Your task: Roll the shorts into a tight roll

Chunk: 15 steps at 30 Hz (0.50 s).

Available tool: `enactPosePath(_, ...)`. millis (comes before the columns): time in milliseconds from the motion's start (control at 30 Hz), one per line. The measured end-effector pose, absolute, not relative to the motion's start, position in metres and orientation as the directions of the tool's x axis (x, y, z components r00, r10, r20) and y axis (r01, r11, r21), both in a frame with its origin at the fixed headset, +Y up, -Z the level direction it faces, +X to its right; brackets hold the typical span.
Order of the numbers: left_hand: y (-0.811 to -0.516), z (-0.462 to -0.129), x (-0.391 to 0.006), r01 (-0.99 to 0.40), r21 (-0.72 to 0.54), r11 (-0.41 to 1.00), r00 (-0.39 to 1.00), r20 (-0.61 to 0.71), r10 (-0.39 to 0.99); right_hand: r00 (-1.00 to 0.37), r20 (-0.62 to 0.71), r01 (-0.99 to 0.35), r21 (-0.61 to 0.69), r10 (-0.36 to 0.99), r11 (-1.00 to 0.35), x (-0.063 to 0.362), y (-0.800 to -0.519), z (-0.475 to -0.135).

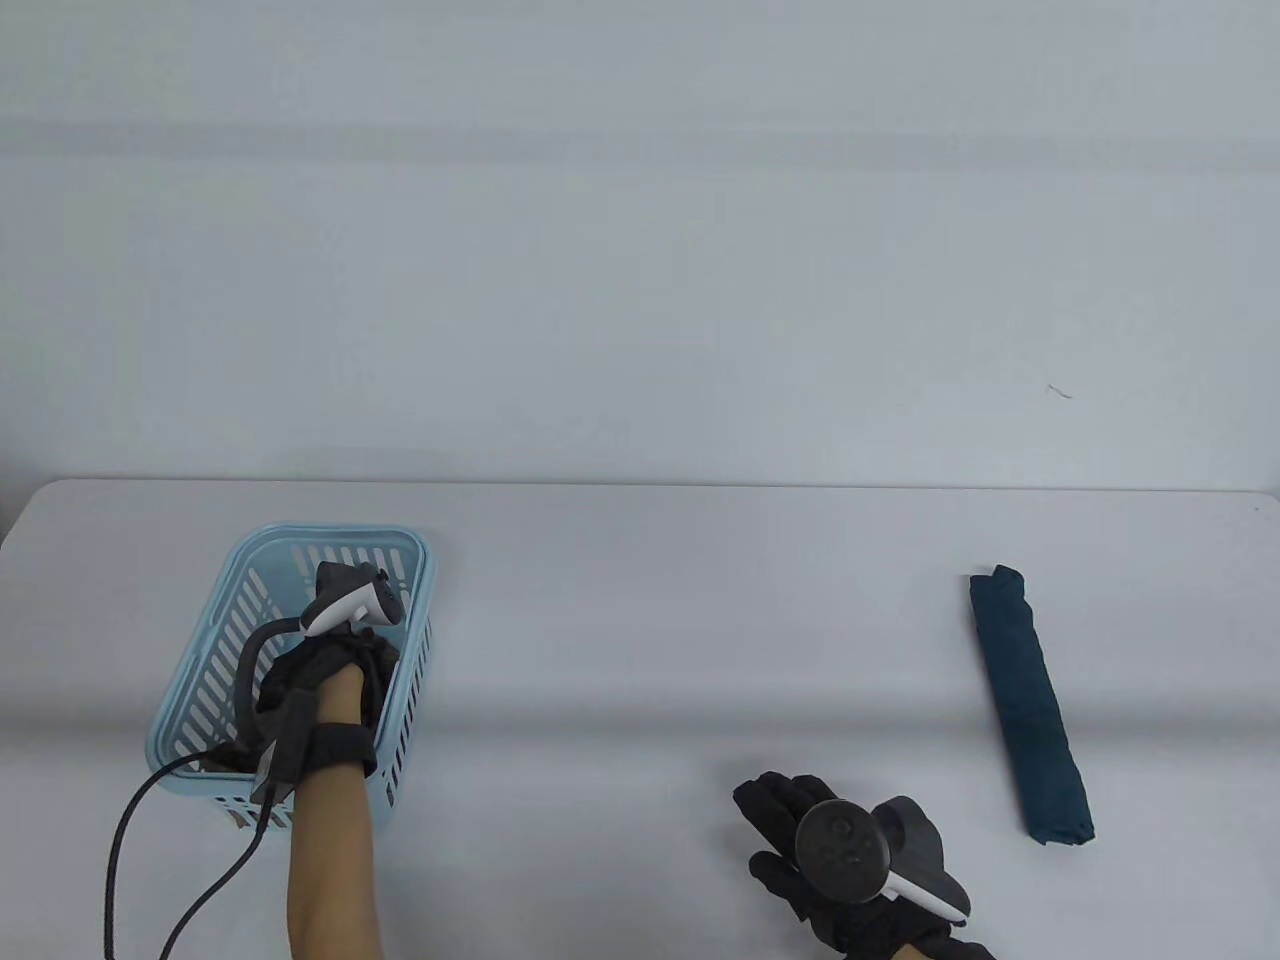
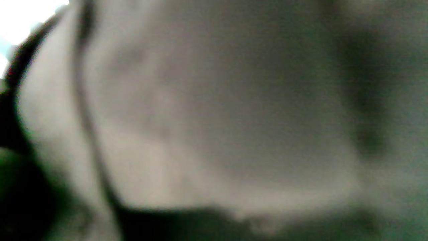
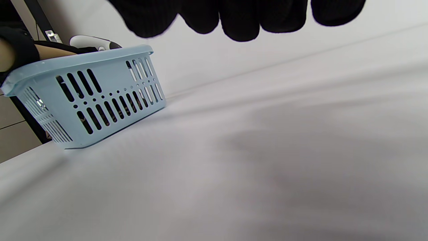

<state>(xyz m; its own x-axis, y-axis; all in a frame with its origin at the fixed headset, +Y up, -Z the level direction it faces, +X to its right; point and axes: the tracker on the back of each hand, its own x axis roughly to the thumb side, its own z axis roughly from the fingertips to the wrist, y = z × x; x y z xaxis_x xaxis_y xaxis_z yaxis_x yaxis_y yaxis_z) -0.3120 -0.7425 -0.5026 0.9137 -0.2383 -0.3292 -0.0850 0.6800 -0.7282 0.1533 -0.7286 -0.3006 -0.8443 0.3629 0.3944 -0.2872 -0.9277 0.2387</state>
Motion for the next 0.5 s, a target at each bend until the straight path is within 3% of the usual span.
enactPosePath(267,-0.727,-0.502,-0.308,0.017,-0.597,0.802,0.907,-0.327,-0.263,-0.842,0.388,-0.296,0.252,0.376,-0.921,0.155,-0.727,-0.301)
enactPosePath(500,-0.667,-0.491,-0.297,0.077,-0.339,0.937,0.896,-0.389,-0.214,-0.839,0.373,-0.324,0.242,0.396,-0.915,0.159,-0.723,-0.302)
